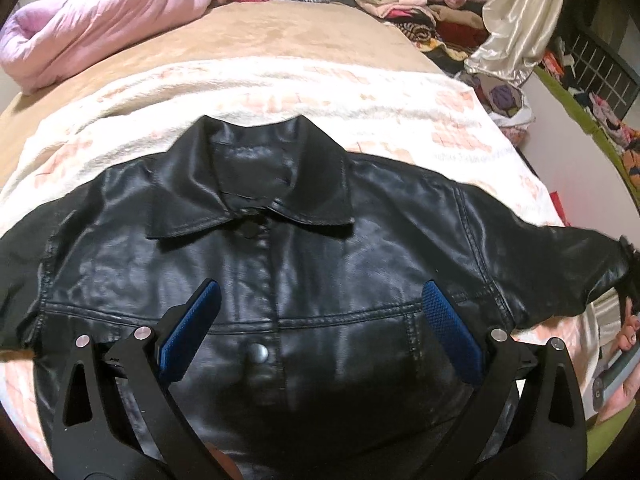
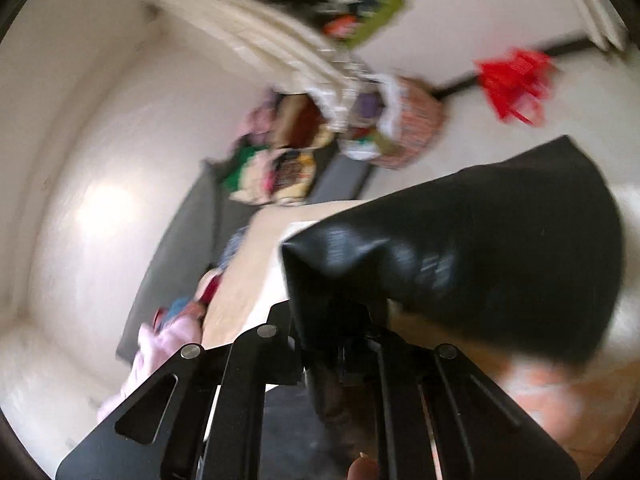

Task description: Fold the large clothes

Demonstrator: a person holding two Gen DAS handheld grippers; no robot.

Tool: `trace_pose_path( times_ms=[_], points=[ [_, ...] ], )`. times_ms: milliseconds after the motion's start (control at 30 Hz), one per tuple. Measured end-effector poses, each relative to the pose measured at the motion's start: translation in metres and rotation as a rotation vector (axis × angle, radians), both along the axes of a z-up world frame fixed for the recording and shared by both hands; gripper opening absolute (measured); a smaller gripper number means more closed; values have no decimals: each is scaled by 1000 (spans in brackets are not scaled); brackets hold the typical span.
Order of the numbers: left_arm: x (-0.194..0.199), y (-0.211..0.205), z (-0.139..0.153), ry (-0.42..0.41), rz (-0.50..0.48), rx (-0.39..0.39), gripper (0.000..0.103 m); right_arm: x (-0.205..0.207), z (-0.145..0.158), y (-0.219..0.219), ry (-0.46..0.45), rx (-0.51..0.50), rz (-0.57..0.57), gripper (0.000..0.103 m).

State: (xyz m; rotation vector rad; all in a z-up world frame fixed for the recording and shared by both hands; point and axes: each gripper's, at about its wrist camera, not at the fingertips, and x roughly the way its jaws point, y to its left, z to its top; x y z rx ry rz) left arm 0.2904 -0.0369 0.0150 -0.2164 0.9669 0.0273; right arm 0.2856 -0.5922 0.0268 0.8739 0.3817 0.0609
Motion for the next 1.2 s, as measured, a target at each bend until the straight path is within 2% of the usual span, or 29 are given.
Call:
trace_pose_path(
  times_ms=[200, 433, 567, 733, 900, 1000, 1200],
  points=[
    [-8, 30, 16, -27, 25, -26, 94, 2, 50, 67, -104, -162, 203, 10],
    [-20, 68, 31, -70, 48, -93, 94, -3, 84, 137, -179, -338, 374, 10],
    [-29, 90, 35, -87, 65, -152, 94, -8, 92, 175, -212, -443, 449, 10],
    [-41, 112, 35, -97, 67, -206, 94, -10, 92, 224, -223, -557, 571, 10],
    [-62, 137, 33, -147, 74, -303, 94, -11, 76, 269, -220, -649, 703, 10],
    [-74, 147, 31, -179, 69, -340, 94, -27, 62, 294, -212, -698, 767, 10],
    [-90, 169, 23, -225, 58, -488, 94, -53, 37, 347, -222, -801, 838, 8]
  ],
)
